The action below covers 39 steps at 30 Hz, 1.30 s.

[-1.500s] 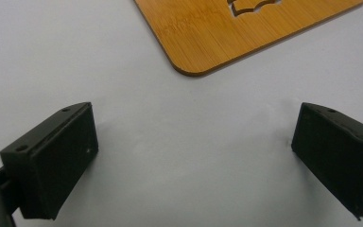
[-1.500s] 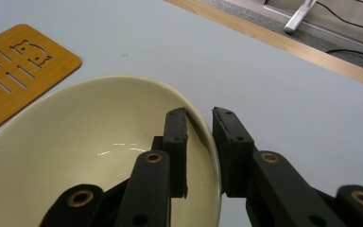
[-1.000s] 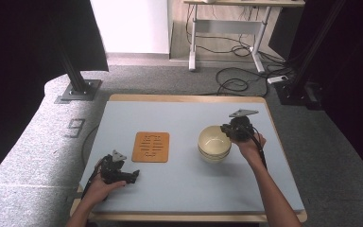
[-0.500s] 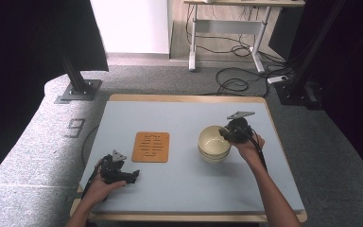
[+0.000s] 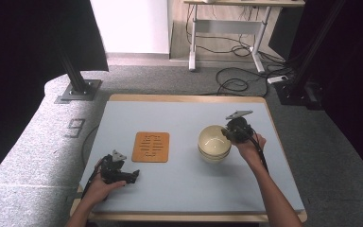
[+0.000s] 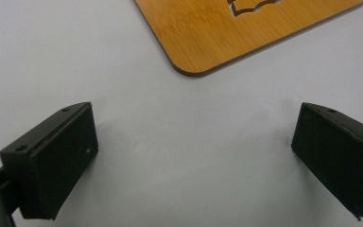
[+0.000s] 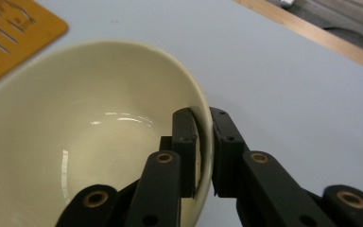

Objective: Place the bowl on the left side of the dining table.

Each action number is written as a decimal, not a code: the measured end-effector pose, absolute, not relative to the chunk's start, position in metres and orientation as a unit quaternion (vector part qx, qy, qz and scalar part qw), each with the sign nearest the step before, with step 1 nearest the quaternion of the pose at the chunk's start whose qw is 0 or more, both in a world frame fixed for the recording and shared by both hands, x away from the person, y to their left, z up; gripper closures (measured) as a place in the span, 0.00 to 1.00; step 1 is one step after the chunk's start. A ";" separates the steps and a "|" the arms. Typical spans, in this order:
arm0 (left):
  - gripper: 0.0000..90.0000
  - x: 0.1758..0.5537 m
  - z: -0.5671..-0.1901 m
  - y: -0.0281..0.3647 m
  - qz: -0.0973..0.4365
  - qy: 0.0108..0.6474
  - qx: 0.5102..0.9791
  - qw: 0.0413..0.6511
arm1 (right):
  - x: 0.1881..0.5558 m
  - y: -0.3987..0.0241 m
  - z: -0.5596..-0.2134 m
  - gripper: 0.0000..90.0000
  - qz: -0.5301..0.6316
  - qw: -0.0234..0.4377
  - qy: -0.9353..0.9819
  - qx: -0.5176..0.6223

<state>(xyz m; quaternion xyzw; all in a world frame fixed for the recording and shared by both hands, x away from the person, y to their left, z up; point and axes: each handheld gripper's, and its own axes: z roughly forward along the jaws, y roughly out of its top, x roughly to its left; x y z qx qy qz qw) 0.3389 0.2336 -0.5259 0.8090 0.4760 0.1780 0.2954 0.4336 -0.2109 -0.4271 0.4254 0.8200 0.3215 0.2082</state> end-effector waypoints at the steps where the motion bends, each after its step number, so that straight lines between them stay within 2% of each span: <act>1: 0.02 0.339 -0.526 0.234 0.178 0.477 0.808 0.296 | 0.433 -0.211 -0.427 0.92 0.318 0.209 0.821 0.425; 16: 0.02 0.339 -0.526 0.233 0.179 0.476 0.808 0.296 | 0.425 -0.209 -0.423 0.92 0.332 0.240 0.812 0.416; 39: 0.02 0.339 -0.526 0.234 0.178 0.476 0.809 0.295 | 0.419 -0.217 -0.421 0.92 0.365 0.246 0.795 0.417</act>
